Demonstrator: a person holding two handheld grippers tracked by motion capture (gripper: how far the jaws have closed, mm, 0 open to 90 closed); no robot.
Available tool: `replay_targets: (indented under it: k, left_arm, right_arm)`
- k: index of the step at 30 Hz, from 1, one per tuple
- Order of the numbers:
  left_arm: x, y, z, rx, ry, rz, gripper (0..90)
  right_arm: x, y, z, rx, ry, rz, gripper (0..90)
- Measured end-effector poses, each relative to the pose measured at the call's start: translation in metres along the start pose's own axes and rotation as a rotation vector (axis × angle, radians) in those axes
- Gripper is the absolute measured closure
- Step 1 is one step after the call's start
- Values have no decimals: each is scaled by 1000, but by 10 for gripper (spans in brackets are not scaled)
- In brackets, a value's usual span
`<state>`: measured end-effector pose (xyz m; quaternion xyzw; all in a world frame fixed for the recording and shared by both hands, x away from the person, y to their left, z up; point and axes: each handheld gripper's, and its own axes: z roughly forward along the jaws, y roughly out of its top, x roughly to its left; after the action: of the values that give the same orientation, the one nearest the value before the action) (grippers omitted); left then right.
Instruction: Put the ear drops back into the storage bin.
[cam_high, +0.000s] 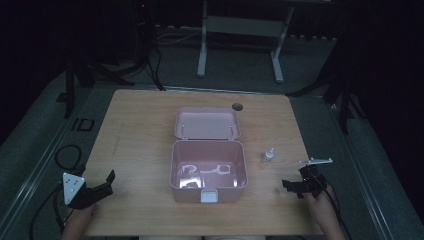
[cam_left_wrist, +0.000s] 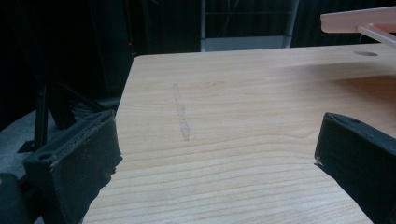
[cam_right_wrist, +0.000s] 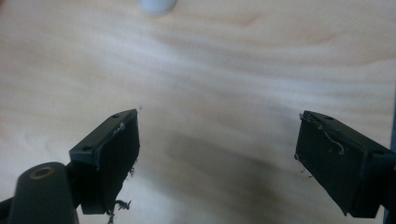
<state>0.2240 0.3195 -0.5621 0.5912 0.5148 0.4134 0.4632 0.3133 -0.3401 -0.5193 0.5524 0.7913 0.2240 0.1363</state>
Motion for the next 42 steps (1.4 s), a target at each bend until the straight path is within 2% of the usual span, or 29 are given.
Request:
replay_targets:
  k: [2,3,7,8,9,12,13,14,18,26,30,33,36,39,42]
  left_arm:
    - [0,0,0,0,-1,-1,3]
    - [0,0,0,0,-1,-1,3]
    - [0,0,0,0,-1,0,3]
    - [0,0,0,0,-1,0,4]
    - [0,0,0,0,-1,0,4]
    - [0,0,0,0,-1,-1,4]
    - [0,0,0,0,-1,-1,3]
    - [0,0,0,-1,-1,-3,4]
    - [0,0,0,-1,-3,-4,3]
    - [0,0,0,-1,-3,-3,3]
    - [0,0,0,-1,-3,-4,4]
    - [0,0,0,-1,-3,-3,4]
    - [0,0,0,-1,-4,-3,3]
    - [0,0,0,-1,-4,-3,4]
    - [0,0,0,0,-4,-2,3]
  right_arm:
    - [1,0,0,18,3,-3,132]
    - [2,1,-1,61,9,-17,132]
    - [6,3,-2,122,12,-55,132]
    - [6,3,-2,122,12,-55,132]
    - [9,4,-1,165,24,-78,130]
    - [13,4,0,234,32,-121,129]
    - [13,4,0,234,32,-121,129]
    - [15,4,-1,270,50,-144,128]
    - [15,5,-2,311,63,-176,112]
    - [18,10,-4,434,65,-253,115]
    - [19,16,-5,496,43,-292,125]
    - [19,22,-7,524,34,-287,120]
    - [19,26,-8,550,51,-265,120]
    - [19,30,-6,582,48,-263,121]
    - [18,36,-4,580,55,-256,134]
